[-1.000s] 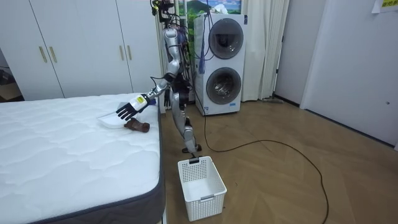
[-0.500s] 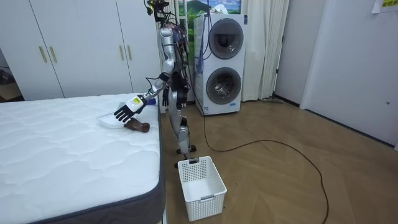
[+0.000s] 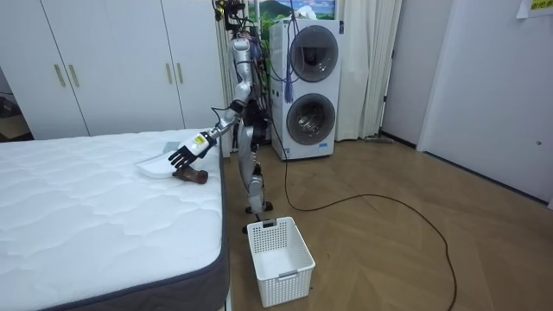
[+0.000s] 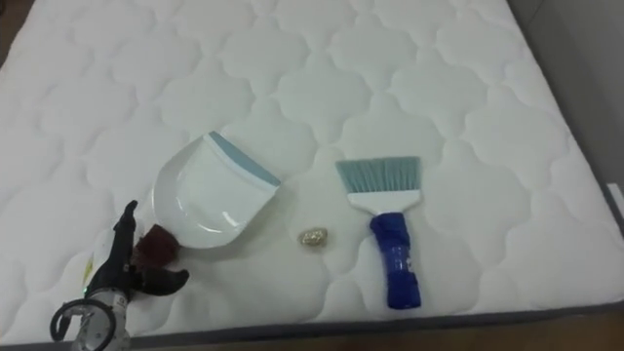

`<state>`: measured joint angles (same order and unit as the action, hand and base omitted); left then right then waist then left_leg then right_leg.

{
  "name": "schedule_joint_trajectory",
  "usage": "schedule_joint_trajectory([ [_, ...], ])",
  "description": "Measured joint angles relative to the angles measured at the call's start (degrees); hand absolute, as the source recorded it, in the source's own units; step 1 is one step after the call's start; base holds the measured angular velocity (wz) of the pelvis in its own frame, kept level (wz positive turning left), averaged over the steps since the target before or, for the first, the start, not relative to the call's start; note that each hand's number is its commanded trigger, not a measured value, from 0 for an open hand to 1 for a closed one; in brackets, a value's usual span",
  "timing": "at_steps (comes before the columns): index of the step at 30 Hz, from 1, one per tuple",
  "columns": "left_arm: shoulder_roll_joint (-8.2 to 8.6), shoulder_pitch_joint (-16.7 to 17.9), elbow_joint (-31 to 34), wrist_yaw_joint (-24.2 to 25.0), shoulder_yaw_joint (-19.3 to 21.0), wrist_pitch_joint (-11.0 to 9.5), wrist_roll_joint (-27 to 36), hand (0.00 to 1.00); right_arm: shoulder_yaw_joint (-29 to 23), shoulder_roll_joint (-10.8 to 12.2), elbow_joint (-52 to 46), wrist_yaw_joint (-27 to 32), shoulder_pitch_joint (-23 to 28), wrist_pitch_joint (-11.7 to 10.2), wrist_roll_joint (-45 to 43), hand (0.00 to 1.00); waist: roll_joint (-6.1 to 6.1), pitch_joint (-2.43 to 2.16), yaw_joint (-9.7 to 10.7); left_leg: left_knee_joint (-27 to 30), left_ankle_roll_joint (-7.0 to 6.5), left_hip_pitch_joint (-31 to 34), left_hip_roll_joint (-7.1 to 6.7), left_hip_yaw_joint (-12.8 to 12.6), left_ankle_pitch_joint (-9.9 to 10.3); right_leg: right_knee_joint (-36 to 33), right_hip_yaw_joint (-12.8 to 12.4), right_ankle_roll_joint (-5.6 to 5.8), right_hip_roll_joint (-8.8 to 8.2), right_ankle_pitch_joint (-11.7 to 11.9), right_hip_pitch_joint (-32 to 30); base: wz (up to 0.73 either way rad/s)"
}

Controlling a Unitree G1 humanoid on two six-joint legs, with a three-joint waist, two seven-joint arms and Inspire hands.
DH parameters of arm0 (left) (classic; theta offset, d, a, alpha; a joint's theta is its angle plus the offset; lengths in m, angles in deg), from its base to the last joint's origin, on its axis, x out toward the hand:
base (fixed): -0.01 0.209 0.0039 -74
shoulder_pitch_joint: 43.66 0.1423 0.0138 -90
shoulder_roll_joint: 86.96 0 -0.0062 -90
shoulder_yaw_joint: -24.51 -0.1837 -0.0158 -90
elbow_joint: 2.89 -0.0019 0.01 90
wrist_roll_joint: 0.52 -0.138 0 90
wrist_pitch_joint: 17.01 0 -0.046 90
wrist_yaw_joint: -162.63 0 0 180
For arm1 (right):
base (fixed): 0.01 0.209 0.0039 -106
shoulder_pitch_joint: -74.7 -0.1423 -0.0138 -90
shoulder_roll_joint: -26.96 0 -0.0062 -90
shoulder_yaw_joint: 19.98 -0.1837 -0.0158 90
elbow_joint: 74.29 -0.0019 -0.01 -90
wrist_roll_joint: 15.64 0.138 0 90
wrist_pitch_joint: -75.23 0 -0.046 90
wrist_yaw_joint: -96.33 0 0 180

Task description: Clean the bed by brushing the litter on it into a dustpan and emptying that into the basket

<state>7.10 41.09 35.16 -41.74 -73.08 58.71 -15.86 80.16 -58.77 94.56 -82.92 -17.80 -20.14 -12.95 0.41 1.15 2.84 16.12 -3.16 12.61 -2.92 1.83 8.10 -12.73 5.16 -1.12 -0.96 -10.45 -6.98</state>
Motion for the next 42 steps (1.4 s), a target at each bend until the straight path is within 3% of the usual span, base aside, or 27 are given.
schedule_joint_trajectory([
  [17, -0.01, -0.26, -0.01, -0.17, -0.48, -0.2, 0.11, 0.0, 0.52, -0.02, -0.05, -0.38, -0.85, -0.02, 0.37, 0.0, -0.41, -0.04, 0.48, -0.79, 0.1, 0.21, 0.08, 0.0, 0.13, -0.15, 0.59, -0.1, 0.03, 0.24, 0.02, 0.01],
  [28, -0.04, -3.14, -6.2, -0.06, 0.89, 0.47, 0.12, 0.0, 0.4, 0.04, -0.12, -0.58, -1.07, 0.68, 0.33, 0.0, 0.16, 0.36, 0.18, -0.34, 0.08, 0.79, 0.07, -0.24, 0.14, -2.09, 0.0, -0.27, -0.04, -0.47, -1.47, -0.02],
  [35, 0.26, -5.79, -13.03, 0.32, 0.39, 1.95, 2.3, 0.0, 0.56, 0.15, 0.08, -0.21, -3.01, 1.75, 1.64, 0.0, -0.04, 0.54, 1.67, 1.34, 0.12, 4.41, 0.12, -0.31, 0.16, -3.53, 0.47, -0.36, -0.14, -0.66, -4.75, 0.02],
  [42, 0.93, -6.51, -13.2, 0.25, 0.56, 2.74, 2.36, 0.0, 1.8, 0.24, -0.03, -0.07, -3.6, 1.74, 2.71, 0.0, -0.23, 0.68, 1.57, 1.48, 0.1, 4.94, 0.12, -0.97, 0.16, -5.23, 0.45, -0.4, -0.48, -1.03, -6.16, -0.03],
])
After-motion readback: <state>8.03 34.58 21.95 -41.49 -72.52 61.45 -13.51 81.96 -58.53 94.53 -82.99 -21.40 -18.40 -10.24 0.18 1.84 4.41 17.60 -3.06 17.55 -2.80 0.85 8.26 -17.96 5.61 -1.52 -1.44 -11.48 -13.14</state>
